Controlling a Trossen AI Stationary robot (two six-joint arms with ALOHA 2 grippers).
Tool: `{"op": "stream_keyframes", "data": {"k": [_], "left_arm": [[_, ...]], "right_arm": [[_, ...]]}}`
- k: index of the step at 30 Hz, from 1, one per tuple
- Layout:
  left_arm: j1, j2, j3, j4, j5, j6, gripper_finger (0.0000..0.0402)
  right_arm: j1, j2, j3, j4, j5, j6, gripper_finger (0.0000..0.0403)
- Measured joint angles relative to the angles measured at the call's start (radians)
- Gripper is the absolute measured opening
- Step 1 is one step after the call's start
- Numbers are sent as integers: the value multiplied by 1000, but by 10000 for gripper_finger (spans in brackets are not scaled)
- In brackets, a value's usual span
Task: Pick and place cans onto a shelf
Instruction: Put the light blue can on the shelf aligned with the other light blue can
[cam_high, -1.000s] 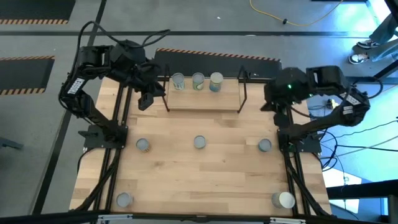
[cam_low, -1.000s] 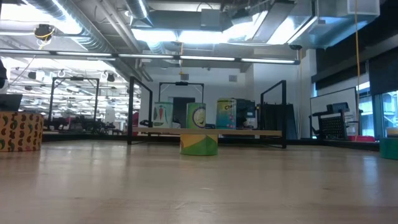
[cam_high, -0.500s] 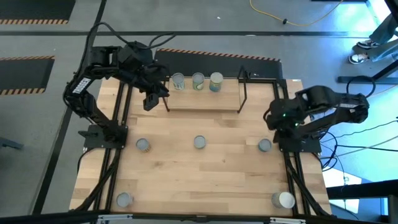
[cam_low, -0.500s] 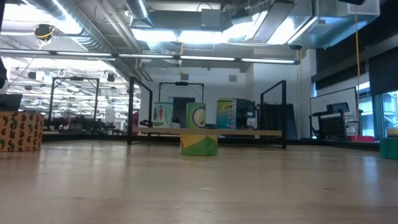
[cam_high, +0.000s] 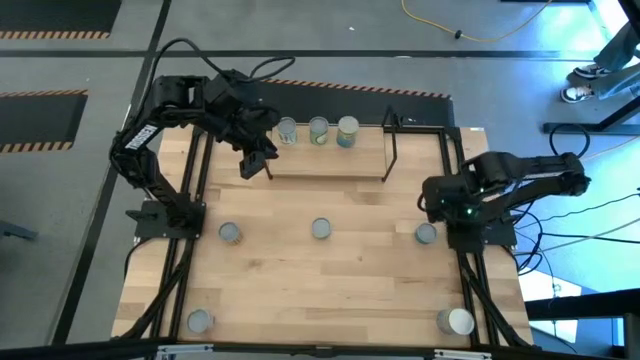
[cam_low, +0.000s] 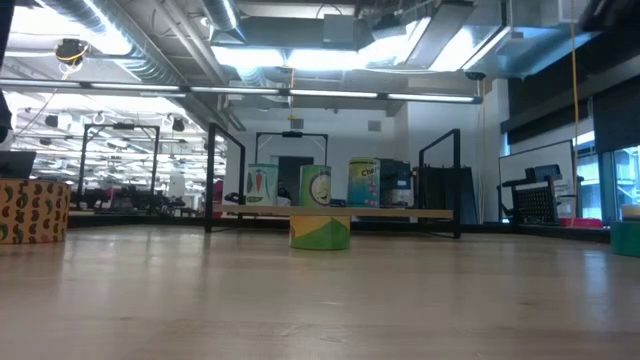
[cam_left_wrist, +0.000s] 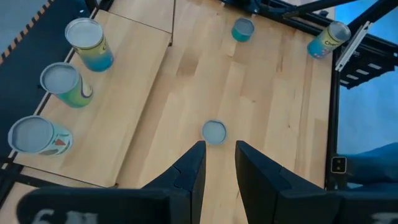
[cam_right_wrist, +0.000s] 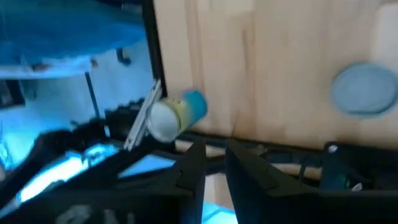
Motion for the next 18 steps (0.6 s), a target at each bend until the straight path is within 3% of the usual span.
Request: {"op": "stream_keyframes", "data": {"k": [9, 18], "left_arm": [[0, 6, 0, 0, 0, 2, 80], [0, 6, 0, 0, 0, 3, 80]], "right_arm": [[243, 0, -129, 27, -19, 51, 67], [487, 1, -305, 470, -91, 281, 67]]}}
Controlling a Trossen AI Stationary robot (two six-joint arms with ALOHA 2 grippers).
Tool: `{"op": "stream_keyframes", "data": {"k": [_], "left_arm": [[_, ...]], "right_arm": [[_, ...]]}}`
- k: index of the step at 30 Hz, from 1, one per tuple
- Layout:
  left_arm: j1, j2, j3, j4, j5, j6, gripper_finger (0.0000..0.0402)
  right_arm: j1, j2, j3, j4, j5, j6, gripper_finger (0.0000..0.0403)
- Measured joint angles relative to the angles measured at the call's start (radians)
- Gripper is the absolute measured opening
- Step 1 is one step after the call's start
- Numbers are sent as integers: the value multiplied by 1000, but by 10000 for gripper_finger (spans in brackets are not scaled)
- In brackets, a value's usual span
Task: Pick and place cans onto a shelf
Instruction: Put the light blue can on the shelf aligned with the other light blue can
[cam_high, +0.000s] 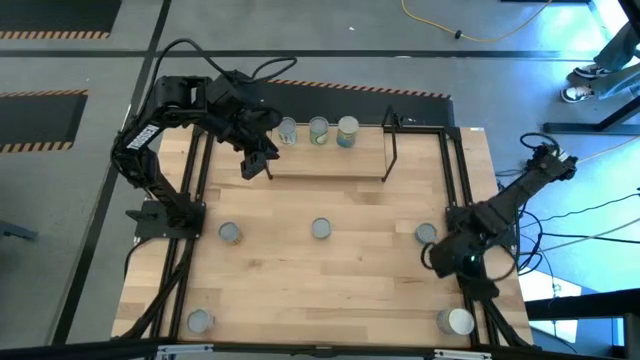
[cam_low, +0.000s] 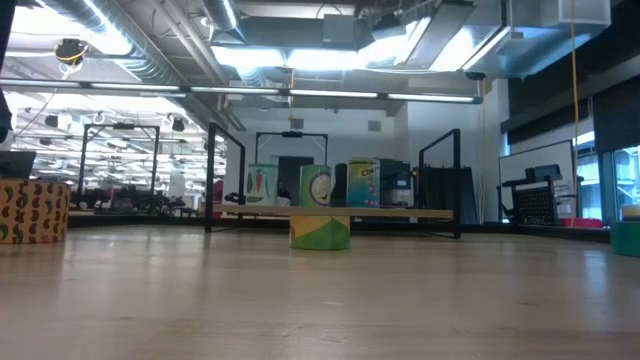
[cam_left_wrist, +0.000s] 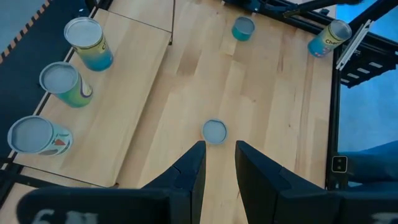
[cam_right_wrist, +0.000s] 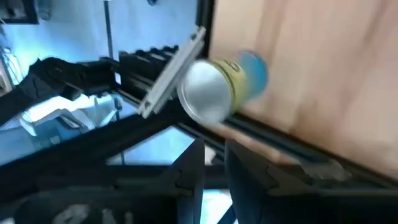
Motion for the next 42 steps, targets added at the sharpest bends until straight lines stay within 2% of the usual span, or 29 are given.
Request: {"op": "stream_keyframes", "data": {"k": [7, 12, 15, 19, 25, 31, 42], "left_arm": [[0, 0, 0, 0, -1, 0, 80], [0, 0, 0, 0, -2, 0, 80], [0, 0, 0, 0, -2, 0, 80], [0, 0, 0, 0, -3, -1, 80], [0, 0, 0, 0, -3, -2, 80], [0, 0, 0, 0, -3, -3, 80], [0, 0, 0, 0, -4, -3, 80]], "right_arm": [[87, 3, -99, 173, 100, 178, 67], [154, 3, -177, 307, 112, 257, 67], [194, 3, -215, 331, 113, 288, 67], [232, 3, -248, 342, 125, 314, 67], [243, 3, -284, 461, 151, 329, 67], [243, 3, -284, 456, 193, 325, 67], [275, 31, -284, 481, 193, 323, 67]]}}
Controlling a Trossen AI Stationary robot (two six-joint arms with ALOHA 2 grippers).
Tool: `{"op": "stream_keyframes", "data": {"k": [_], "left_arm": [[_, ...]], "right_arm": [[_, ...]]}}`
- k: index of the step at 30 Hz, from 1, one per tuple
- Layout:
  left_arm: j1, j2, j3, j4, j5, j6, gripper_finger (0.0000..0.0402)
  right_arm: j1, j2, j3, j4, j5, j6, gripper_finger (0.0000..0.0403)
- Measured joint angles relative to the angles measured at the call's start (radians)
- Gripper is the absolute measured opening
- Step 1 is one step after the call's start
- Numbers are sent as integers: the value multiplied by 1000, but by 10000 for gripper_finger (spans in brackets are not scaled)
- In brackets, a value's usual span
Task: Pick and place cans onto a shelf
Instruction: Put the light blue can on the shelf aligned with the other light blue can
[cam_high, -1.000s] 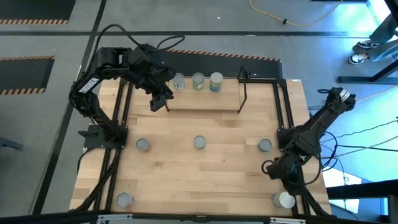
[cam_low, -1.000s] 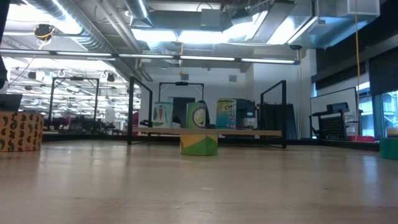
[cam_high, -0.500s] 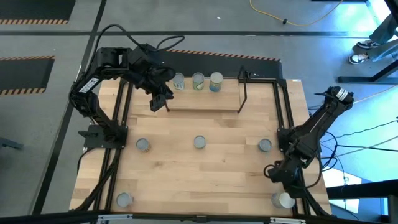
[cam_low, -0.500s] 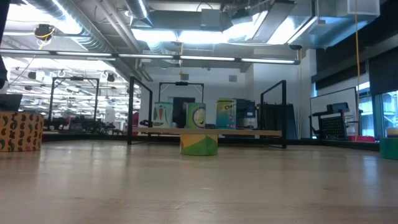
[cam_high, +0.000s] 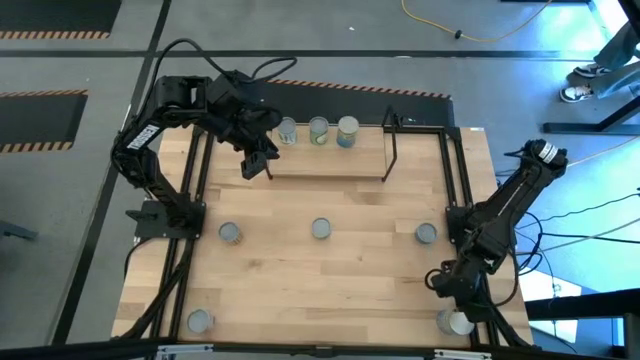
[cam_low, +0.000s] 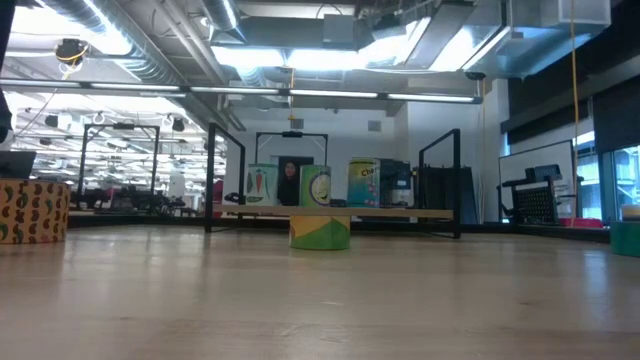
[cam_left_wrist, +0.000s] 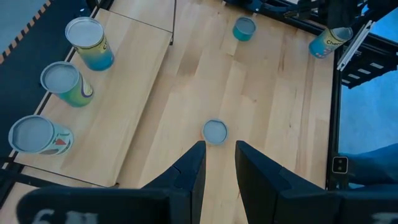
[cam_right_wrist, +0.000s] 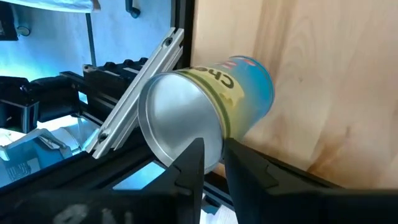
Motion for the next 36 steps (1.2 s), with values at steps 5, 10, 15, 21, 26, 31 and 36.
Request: {"op": "stream_keyframes", "data": {"k": [5, 10, 15, 21, 26, 31, 36], "left_arm": [[0, 0, 0, 0, 0, 0, 80], [0, 0, 0, 0, 0, 0, 80], [0, 0, 0, 1, 0, 0, 80], [0, 0, 0, 1, 0, -5, 80], [0, 0, 0, 1, 0, -5, 80], [0, 0, 0, 1, 0, -5, 80], [0, 0, 0, 1, 0, -4, 80]], "right_arm": [[11, 42, 0, 15, 1, -1, 67], [12, 86, 4, 28, -11, 0, 67], [12, 118, 7, 31, -19, 8, 50], [14, 118, 8, 39, 39, 94, 10], [13, 118, 8, 40, 60, 131, 5], [12, 117, 8, 38, 62, 134, 3], [-12, 99, 11, 19, 83, 133, 2]]}}
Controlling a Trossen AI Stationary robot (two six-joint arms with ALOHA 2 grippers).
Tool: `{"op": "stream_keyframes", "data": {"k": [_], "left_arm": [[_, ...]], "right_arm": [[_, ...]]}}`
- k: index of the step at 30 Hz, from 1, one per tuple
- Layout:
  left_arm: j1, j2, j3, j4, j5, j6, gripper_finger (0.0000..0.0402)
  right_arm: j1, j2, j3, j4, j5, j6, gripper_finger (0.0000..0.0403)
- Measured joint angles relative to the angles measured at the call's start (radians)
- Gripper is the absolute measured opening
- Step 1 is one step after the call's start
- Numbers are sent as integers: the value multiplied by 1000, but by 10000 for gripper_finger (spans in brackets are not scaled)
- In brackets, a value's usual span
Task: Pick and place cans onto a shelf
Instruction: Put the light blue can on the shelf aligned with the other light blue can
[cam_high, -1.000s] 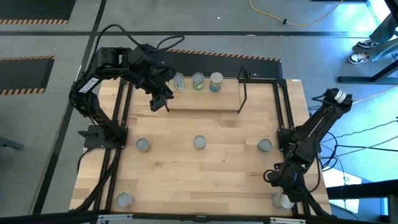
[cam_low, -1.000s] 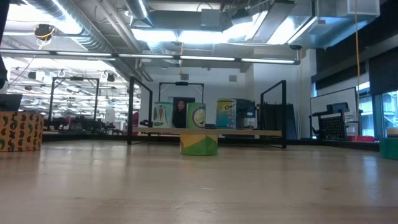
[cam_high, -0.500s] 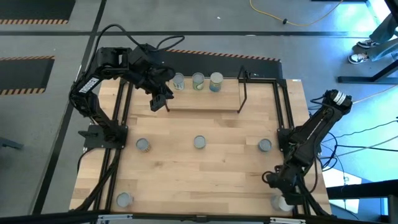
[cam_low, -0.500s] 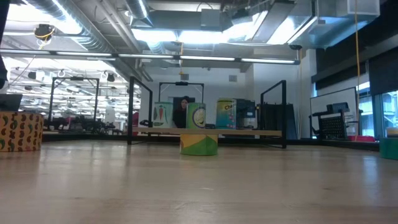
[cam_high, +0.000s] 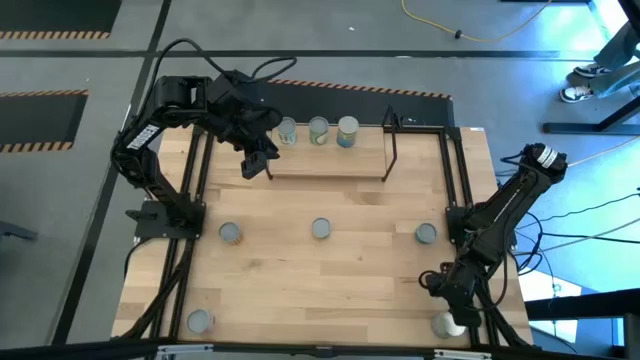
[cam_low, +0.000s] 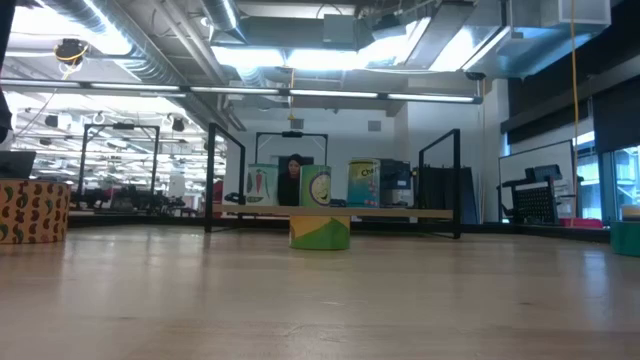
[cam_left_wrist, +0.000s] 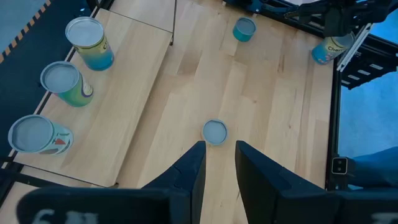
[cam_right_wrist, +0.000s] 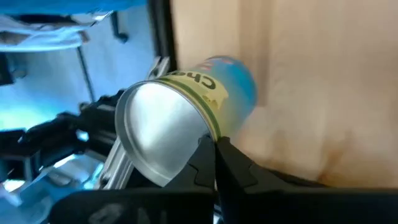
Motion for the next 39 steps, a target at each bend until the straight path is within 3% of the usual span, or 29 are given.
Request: {"op": "stream_keyframes", "data": {"k": [10, 22, 27, 33, 39], "left_arm": [[0, 0, 0, 0, 0, 15, 80], [0, 0, 0, 0, 0, 61, 80], [0, 0, 0, 0, -10, 61, 80], [0, 0, 0, 0, -52, 61, 80], [0, 0, 0, 0, -85, 62, 80]], "right_arm": [[-59, -11, 153, -266, 132, -3, 0], [-157, -14, 384, -490, 146, -11, 0], [-204, -14, 519, -642, 222, -10, 0], [-306, -16, 651, -780, 289, -29, 0], [-471, 18, 761, -884, 316, -165, 0]]}}
